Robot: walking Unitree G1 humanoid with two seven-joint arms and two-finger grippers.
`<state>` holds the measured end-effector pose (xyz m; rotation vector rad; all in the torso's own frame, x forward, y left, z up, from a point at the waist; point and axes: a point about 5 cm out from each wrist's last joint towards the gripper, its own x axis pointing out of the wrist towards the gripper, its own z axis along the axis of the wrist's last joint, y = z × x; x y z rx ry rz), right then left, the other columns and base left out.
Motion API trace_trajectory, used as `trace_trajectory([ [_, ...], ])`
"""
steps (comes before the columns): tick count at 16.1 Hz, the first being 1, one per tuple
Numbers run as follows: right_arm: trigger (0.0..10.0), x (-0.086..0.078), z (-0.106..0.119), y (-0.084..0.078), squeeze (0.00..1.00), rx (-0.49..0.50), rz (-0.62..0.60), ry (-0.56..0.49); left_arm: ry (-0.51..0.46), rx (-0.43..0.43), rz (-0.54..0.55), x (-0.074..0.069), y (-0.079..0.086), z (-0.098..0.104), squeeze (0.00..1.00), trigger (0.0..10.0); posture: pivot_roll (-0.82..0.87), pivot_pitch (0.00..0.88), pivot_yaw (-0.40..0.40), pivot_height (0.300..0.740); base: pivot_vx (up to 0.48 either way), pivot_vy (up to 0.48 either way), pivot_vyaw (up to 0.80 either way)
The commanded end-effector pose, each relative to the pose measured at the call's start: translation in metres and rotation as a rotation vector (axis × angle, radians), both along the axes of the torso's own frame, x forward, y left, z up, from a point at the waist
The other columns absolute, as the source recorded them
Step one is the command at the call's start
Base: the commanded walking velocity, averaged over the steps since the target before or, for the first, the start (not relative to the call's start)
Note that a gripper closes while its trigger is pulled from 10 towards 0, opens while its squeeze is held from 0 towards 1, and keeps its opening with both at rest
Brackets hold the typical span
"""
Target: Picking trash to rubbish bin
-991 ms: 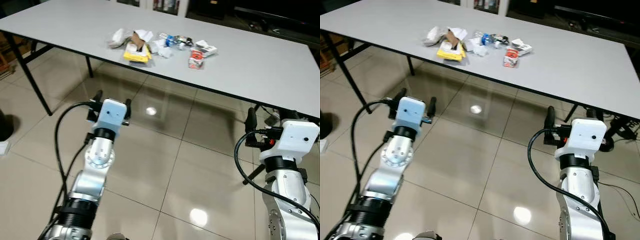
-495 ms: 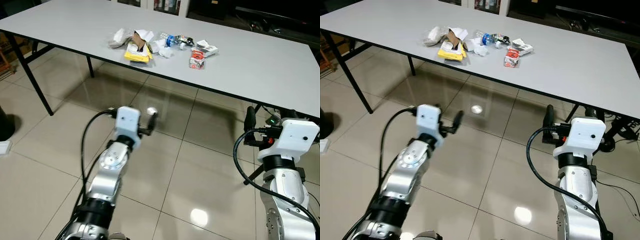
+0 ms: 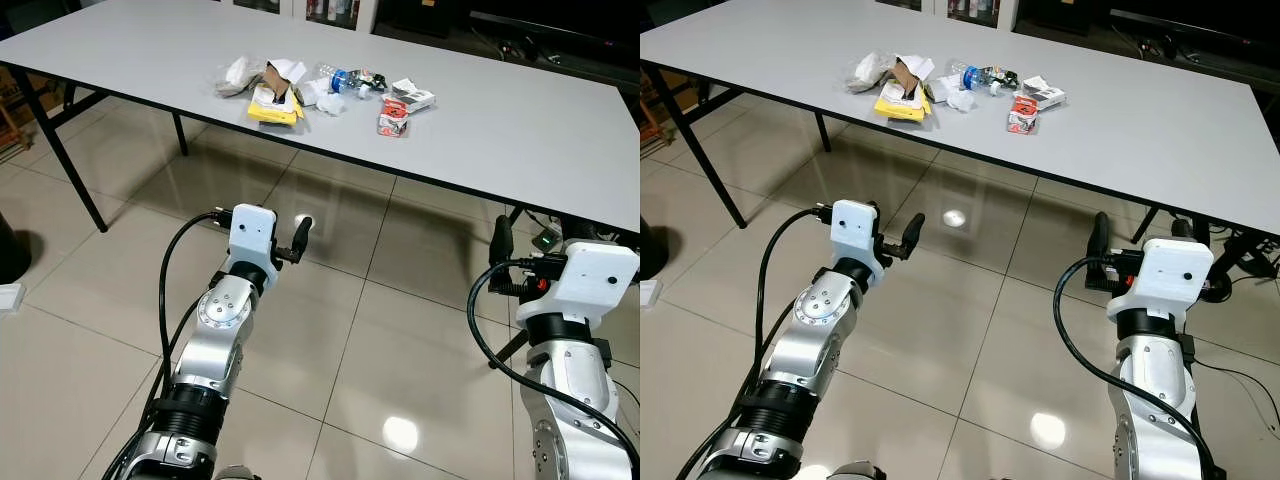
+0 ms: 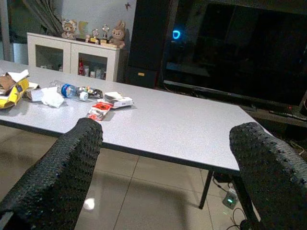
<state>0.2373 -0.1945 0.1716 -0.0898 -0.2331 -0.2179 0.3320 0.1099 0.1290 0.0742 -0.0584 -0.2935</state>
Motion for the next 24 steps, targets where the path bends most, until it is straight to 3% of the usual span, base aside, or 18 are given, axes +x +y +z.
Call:
trace_trajectory([
  [1,10.0,-0.0021,0.0003,-0.0029,0.00,0.003,-0.017,0.009,0.001,0.008,-0.015,0.0011,-0.0041,0.0007,0.00,10.0,0.15,0.068,-0.054,0.740,0.000,0.000,0.00],
  [9,10.0,-0.0017,0.0016,-0.0016,0.00,0.003,-0.007,0.009,0.014,-0.017,-0.005,0.0070,-0.0056,0.0056,0.00,10.0,0.15,0.066,-0.056,0.740,0.035,0.000,-0.77],
  [20,10.0,-0.0016,0.0009,0.0012,0.00,-0.007,0.016,0.010,0.042,-0.011,0.003,0.0061,-0.0035,0.0020,0.00,10.0,0.16,0.077,-0.059,0.740,0.393,0.000,0.00],
  [24,10.0,-0.0013,0.0012,0.0035,0.00,-0.026,0.034,0.012,0.047,-0.010,0.008,0.0061,-0.0041,0.0013,0.00,10.0,0.16,0.078,-0.061,0.740,0.355,0.305,0.00],
])
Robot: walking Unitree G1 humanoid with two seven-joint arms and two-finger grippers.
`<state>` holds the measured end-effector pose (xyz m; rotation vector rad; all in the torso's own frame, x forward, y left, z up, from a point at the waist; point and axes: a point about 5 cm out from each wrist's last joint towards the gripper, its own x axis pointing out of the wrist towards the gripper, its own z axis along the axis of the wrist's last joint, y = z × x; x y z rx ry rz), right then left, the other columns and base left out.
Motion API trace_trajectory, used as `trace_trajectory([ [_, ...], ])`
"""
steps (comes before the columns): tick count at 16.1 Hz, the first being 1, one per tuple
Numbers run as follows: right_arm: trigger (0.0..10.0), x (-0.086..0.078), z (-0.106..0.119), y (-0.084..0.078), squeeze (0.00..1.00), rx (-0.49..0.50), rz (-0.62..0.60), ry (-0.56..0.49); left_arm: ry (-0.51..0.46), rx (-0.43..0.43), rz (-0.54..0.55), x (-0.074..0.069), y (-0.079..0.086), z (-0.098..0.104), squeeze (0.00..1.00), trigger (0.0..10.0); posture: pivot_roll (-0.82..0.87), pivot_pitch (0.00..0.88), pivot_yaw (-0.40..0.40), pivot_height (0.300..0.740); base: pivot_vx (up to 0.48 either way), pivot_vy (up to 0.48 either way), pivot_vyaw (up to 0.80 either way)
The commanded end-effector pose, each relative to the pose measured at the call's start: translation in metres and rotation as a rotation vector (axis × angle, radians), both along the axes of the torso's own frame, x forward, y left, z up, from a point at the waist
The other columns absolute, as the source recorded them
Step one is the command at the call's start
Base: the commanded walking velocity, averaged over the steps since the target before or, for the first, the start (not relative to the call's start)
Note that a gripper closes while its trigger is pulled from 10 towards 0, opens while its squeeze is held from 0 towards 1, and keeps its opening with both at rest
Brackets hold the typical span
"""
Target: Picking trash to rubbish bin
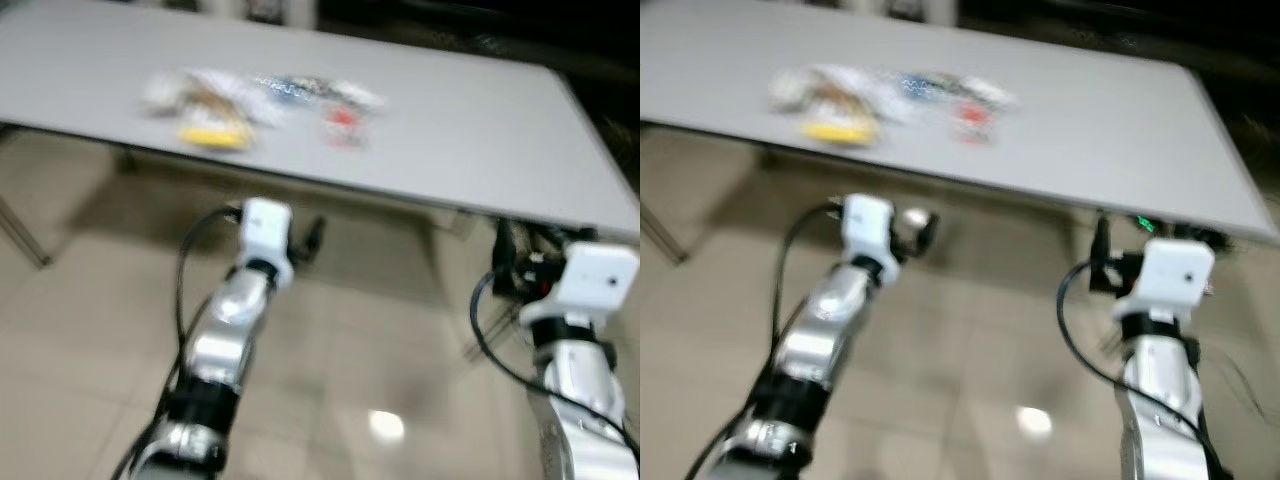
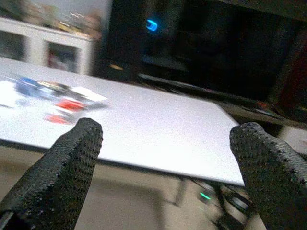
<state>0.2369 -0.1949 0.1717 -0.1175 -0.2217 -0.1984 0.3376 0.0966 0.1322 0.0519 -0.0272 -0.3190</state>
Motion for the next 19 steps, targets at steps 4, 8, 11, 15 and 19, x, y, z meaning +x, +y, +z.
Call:
trace_trajectory([
  [4,10.0,-0.0004,0.0015,0.0055,0.00,-0.002,0.026,-0.004,0.018,0.010,0.037,0.0008,0.0099,-0.0027,0.00,10.0,0.16,0.077,-0.061,0.740,0.384,0.284,0.00],
  [8,10.0,0.0006,0.0023,0.0072,0.00,0.001,0.028,-0.009,0.028,0.024,0.028,0.0009,0.0093,-0.0048,0.00,10.0,0.16,0.076,-0.057,0.740,0.438,0.000,0.00],
  [11,10.0,-0.0001,0.0015,0.0079,0.00,0.012,0.028,-0.008,0.024,0.019,0.025,0.0004,0.0091,-0.0047,0.00,10.0,0.16,0.078,-0.055,0.740,0.254,0.000,0.00],
  [15,10.0,0.0002,0.0009,0.0074,0.00,0.011,0.025,-0.005,0.023,0.045,0.032,0.0009,0.0099,-0.0054,0.00,10.0,0.16,0.078,-0.056,0.740,0.000,0.000,0.00],
  [19,10.0,0.0009,0.0013,0.0079,0.00,0.005,0.028,-0.006,0.028,0.033,0.022,0.0011,0.0090,-0.0053,0.00,10.0,0.16,0.074,-0.055,0.740,0.000,-0.369,0.00],
])
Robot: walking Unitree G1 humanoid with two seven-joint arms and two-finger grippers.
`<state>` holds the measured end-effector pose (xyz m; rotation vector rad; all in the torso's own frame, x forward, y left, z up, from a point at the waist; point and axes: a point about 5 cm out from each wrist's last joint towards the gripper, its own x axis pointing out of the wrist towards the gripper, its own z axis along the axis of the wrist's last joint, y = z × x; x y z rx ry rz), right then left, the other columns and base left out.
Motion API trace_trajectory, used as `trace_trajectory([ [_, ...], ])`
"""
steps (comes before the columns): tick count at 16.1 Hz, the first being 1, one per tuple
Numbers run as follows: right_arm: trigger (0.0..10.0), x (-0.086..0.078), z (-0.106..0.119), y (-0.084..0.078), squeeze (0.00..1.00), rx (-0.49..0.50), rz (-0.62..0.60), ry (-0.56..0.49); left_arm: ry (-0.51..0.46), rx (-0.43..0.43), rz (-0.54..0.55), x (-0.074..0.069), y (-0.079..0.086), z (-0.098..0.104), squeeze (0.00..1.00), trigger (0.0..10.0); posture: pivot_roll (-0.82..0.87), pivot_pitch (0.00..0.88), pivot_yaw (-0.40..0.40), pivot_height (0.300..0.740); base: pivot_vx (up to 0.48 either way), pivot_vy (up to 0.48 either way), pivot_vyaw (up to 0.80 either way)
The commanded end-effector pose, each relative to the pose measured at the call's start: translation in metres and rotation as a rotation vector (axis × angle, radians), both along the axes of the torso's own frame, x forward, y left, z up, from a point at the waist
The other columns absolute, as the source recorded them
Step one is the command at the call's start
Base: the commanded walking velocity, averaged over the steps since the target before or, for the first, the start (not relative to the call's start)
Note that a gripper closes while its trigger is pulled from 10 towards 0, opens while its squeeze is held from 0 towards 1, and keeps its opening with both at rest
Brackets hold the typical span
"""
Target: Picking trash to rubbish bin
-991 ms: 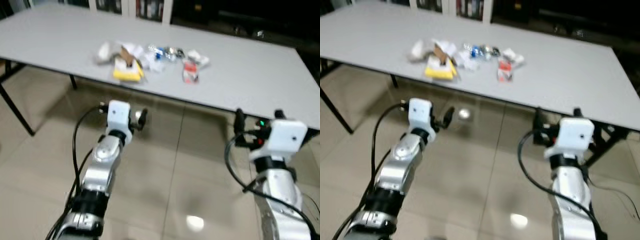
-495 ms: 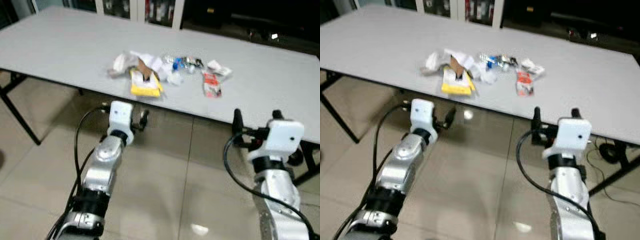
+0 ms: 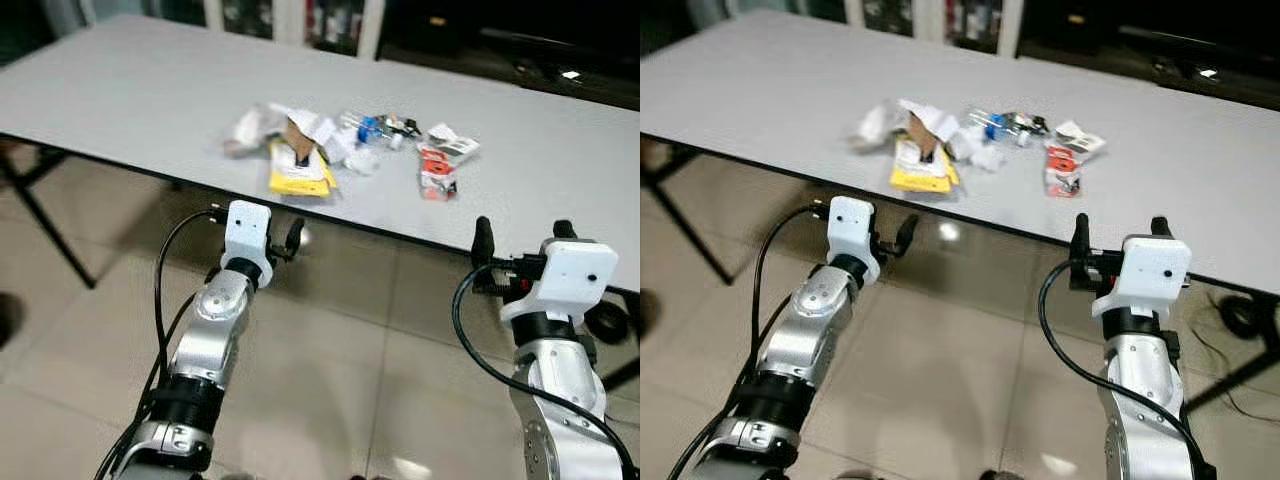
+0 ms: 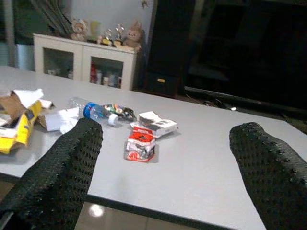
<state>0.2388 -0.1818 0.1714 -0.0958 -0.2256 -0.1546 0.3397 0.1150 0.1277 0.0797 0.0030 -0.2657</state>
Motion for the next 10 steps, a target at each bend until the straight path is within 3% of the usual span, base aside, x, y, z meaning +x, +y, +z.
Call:
trace_trajectory([
  [1,10.0,-0.0008,0.0019,-0.0052,0.00,-0.009,-0.018,-0.004,0.004,0.003,-0.035,-0.0009,-0.0096,-0.0008,0.00,10.0,0.16,0.074,-0.055,0.740,0.000,-0.458,0.00],
  [9,10.0,-0.0001,0.0017,-0.0049,0.00,0.009,-0.034,-0.011,0.014,0.011,-0.041,0.0015,-0.0098,-0.0014,0.00,10.0,0.16,0.064,-0.041,0.740,0.000,-0.461,0.00],
  [10,10.0,0.0000,0.0017,-0.0051,0.00,0.011,-0.036,-0.012,0.019,0.005,-0.042,0.0019,-0.0103,-0.0018,0.00,10.0,0.16,0.062,-0.038,0.740,0.000,0.000,0.00],
])
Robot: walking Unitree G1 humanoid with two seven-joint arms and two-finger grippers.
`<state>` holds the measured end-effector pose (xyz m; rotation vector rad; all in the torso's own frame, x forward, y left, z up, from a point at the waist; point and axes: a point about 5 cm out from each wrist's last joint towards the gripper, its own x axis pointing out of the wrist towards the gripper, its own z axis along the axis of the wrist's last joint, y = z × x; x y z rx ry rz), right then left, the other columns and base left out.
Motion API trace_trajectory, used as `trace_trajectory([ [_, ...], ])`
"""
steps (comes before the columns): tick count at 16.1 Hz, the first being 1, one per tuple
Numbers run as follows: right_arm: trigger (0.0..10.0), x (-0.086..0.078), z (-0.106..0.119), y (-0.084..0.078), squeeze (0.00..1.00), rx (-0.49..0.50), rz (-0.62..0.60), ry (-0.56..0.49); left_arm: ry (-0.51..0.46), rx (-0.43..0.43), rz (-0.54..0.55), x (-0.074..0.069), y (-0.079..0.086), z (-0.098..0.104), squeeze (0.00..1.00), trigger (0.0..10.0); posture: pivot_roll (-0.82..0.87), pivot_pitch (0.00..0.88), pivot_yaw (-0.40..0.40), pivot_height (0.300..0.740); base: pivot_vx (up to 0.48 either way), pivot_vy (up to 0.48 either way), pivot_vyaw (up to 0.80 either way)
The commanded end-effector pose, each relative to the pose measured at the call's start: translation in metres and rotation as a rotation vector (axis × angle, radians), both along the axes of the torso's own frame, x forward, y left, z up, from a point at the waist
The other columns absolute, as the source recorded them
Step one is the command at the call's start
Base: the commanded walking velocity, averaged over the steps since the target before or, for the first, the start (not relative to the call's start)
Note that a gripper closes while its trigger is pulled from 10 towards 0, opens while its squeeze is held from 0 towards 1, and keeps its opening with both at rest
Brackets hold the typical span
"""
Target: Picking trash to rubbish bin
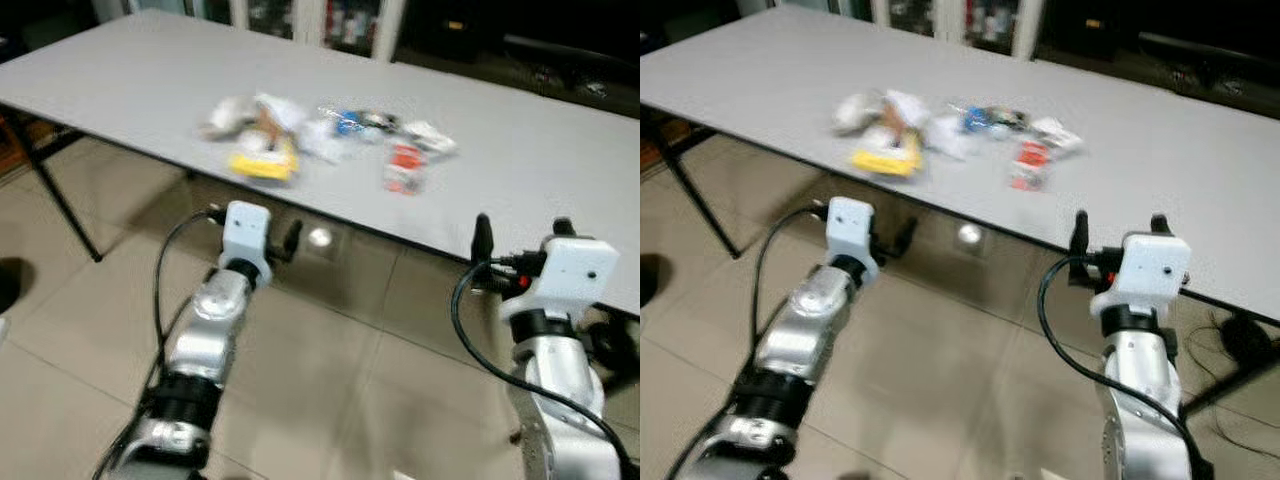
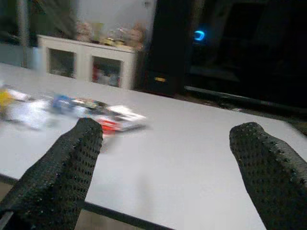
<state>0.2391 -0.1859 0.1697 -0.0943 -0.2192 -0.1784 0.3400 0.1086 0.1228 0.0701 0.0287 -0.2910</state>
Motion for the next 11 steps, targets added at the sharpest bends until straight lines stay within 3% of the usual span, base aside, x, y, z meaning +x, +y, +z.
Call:
trace_trajectory([
  [1,10.0,0.000,0.003,-0.001,0.00,0.010,-0.015,-0.017,-0.008,0.004,-0.018,0.002,-0.004,0.003,0.00,10.0,0.16,0.060,-0.038,0.740,0.000,0.000,0.00],
  [4,10.0,-0.001,0.003,-0.003,0.00,0.027,-0.021,-0.016,0.009,-0.006,-0.034,0.001,-0.008,0.000,0.00,10.0,0.16,0.055,-0.038,0.740,0.000,0.000,0.00],
  [8,10.0,0.006,0.002,-0.001,0.00,0.045,-0.032,-0.035,0.053,0.032,-0.150,0.000,-0.015,-0.005,0.00,10.0,0.17,0.052,-0.016,0.740,0.000,0.000,0.00],
  [11,10.0,0.009,0.000,0.005,0.00,0.077,-0.054,-0.052,0.050,0.056,-0.203,0.006,-0.016,0.003,0.00,10.0,0.19,0.047,0.057,0.740,0.000,0.000,0.00],
])
